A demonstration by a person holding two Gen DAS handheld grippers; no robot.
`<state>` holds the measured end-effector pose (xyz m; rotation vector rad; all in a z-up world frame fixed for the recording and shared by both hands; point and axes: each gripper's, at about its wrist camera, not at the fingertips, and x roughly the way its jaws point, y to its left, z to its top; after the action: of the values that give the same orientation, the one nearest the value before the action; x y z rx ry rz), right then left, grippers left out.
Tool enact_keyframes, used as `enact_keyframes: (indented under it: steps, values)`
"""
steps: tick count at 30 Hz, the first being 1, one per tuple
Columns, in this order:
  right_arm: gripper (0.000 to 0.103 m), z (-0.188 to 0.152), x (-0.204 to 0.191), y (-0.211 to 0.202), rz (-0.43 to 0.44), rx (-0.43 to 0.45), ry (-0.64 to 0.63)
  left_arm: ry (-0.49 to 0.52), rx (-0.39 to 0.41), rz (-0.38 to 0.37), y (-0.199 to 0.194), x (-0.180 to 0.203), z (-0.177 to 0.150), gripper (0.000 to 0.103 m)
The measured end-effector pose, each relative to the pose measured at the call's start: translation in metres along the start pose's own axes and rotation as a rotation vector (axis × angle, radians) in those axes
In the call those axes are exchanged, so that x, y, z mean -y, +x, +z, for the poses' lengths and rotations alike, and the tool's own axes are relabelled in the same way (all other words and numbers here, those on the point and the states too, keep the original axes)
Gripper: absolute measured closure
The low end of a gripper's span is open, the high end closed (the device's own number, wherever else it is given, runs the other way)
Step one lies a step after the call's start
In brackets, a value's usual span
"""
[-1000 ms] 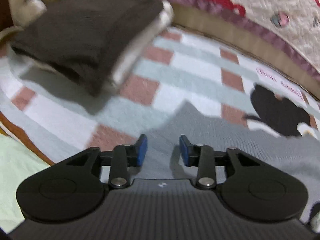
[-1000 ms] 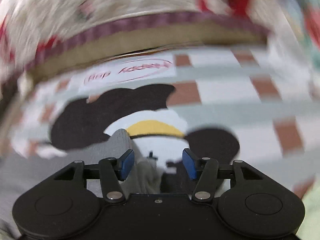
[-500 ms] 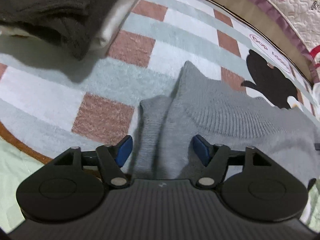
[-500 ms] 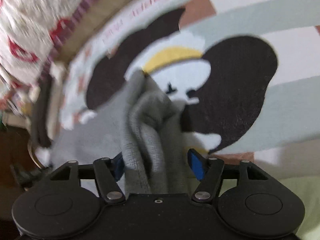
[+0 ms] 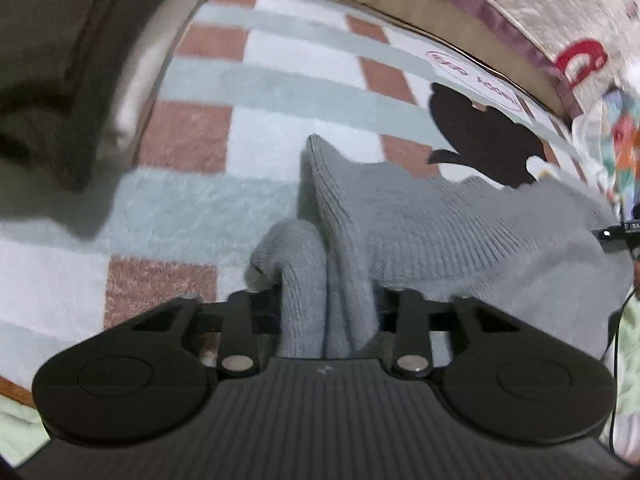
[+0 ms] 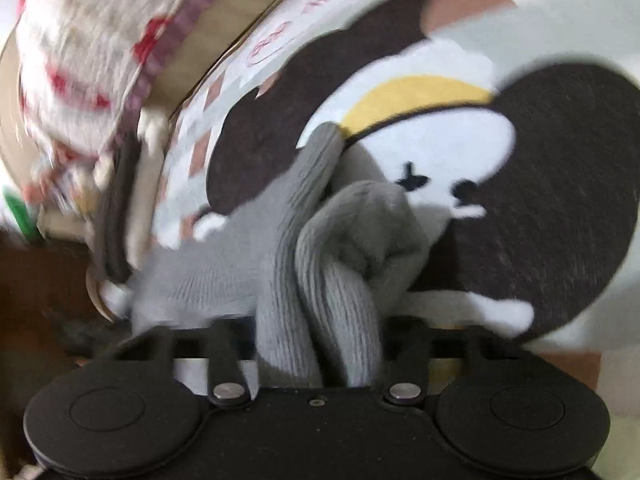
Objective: Fold clothes
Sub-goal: 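Pinch the cardigan fold with the left gripper while the right gripper holds it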
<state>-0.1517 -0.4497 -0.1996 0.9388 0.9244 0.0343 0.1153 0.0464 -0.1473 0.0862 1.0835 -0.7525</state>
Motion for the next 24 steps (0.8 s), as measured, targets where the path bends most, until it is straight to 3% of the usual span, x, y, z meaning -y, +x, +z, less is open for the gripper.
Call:
enact_keyframes:
  steps: [1, 5, 9, 15, 17, 18, 20, 23, 24]
  values:
    - [0.071, -0.006, -0.010, -0.003, -0.019, 0.034, -0.053, 0.043, 0.024, 0.025, -0.009, 0.009, -0.003, 0.090]
    - [0.075, -0.019, -0.059, -0.040, -0.023, 0.209, -0.217, 0.156, 0.133, 0.107, -0.043, 0.044, -0.007, 0.092]
    - [0.077, -0.014, -0.110, -0.070, -0.042, 0.298, -0.387, 0.167, 0.253, 0.123, -0.072, 0.065, 0.009, 0.093]
    - [0.077, 0.034, -0.145, -0.092, -0.014, 0.434, -0.500, 0.105, 0.401, 0.128, -0.096, 0.066, 0.054, 0.094]
    - [0.077, 0.061, -0.141, -0.086, -0.071, 0.461, -0.499, 0.097, 0.451, 0.183, -0.085, 0.064, 0.074, 0.093]
    - [0.073, 0.077, -0.136, -0.078, -0.132, 0.463, -0.493, 0.103, 0.430, 0.204, -0.072, 0.062, 0.083, 0.092]
    - [0.061, 0.100, -0.115, -0.055, -0.284, 0.453, -0.465, 0.064, 0.268, 0.223, -0.025, 0.050, 0.100, 0.089]
    - [0.051, 0.132, -0.078, -0.018, -0.527, 0.427, -0.412, -0.126, 0.090, 0.263, 0.043, 0.024, 0.096, 0.080]
    - [0.051, 0.135, -0.067, -0.012, -0.559, 0.431, -0.368, -0.123, 0.096, 0.307, 0.051, 0.022, 0.092, 0.069]
